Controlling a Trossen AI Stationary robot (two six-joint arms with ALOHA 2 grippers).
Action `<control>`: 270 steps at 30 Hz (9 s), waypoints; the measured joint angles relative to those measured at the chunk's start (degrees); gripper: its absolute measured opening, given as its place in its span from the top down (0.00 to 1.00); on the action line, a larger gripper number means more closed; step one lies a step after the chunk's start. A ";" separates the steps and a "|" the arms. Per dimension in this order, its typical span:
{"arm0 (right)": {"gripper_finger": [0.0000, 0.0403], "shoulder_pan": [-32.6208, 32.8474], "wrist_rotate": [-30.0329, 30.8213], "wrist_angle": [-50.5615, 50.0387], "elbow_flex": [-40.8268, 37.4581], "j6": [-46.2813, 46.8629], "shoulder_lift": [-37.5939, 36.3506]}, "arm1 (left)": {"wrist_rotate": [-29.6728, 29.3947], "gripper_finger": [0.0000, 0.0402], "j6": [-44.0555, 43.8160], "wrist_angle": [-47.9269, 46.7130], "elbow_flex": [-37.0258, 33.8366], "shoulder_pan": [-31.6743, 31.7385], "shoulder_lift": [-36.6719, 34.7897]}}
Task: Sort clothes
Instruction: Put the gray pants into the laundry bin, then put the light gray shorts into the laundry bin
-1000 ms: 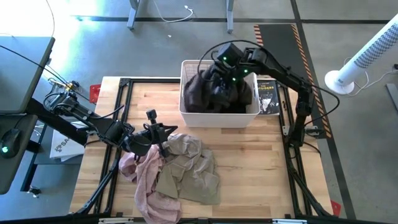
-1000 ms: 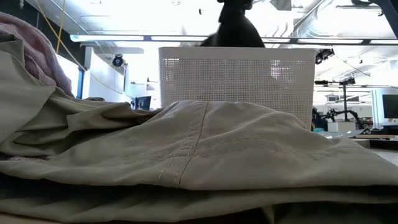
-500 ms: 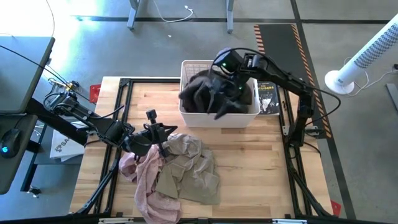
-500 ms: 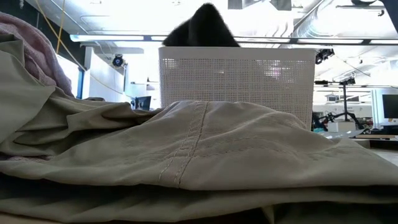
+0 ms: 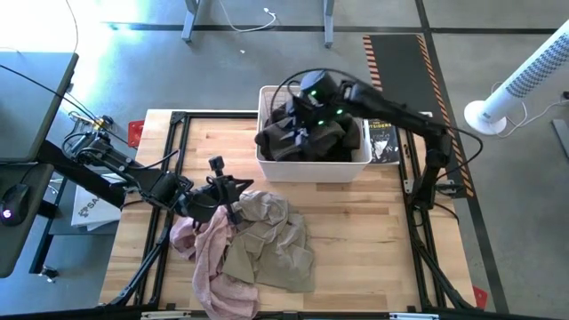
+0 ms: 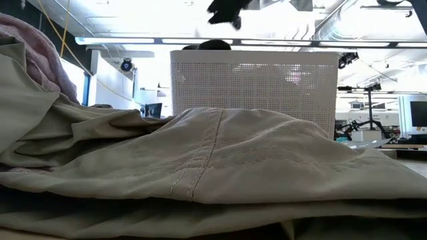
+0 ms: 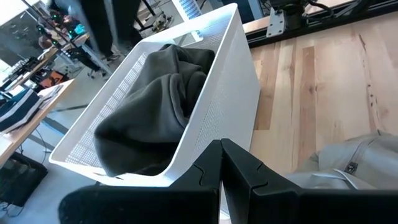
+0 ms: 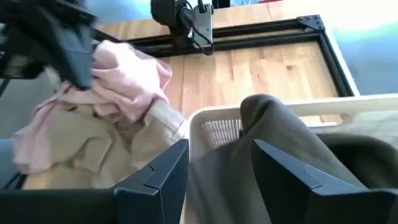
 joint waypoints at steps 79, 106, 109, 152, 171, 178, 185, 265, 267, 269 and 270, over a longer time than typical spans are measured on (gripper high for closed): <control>0.58 42.15 48.72 53.60 -44.26 -0.24 -20.53 | 12.61 1.00 -11.54 -7.15 0.02 1.61 0.00; 0.16 34.31 35.76 22.71 -21.91 25.80 18.69 | 13.08 1.00 -33.19 -11.76 0.00 -5.81 1.52; 0.18 33.58 34.06 23.71 -22.27 25.33 22.05 | 13.11 1.00 -33.54 -11.77 0.00 -7.13 2.76; 0.96 23.21 61.67 44.15 -22.30 -19.74 -24.33 | 1.83 1.00 -21.17 -29.73 2.34 -8.13 4.70; 0.96 -10.60 41.39 14.84 -41.67 -2.63 -11.31 | -6.99 1.00 -16.85 -28.19 2.36 -1.05 0.90; 0.85 -9.42 46.85 9.32 -36.51 -9.08 -6.57 | -5.74 1.00 -16.96 -28.10 2.38 1.33 0.90; 0.61 -7.35 48.63 -2.03 -16.36 -10.43 -6.83 | -2.40 1.00 -16.97 -27.93 2.38 1.51 0.90; 0.63 -17.35 19.43 8.74 -41.96 7.69 -16.27 | 0.40 1.00 -20.04 -27.51 2.38 1.84 0.94; 0.63 -15.68 20.74 4.18 -37.41 9.00 -17.49 | 0.66 1.00 -20.04 -27.43 2.38 1.84 0.94; 0.63 -13.35 23.31 5.06 -34.93 8.96 -18.62 | 1.04 1.00 -20.74 -27.23 2.38 1.81 0.94; 0.63 -12.10 24.32 7.73 -34.54 8.40 -19.27 | 1.07 1.00 -21.26 -27.26 2.38 1.81 0.94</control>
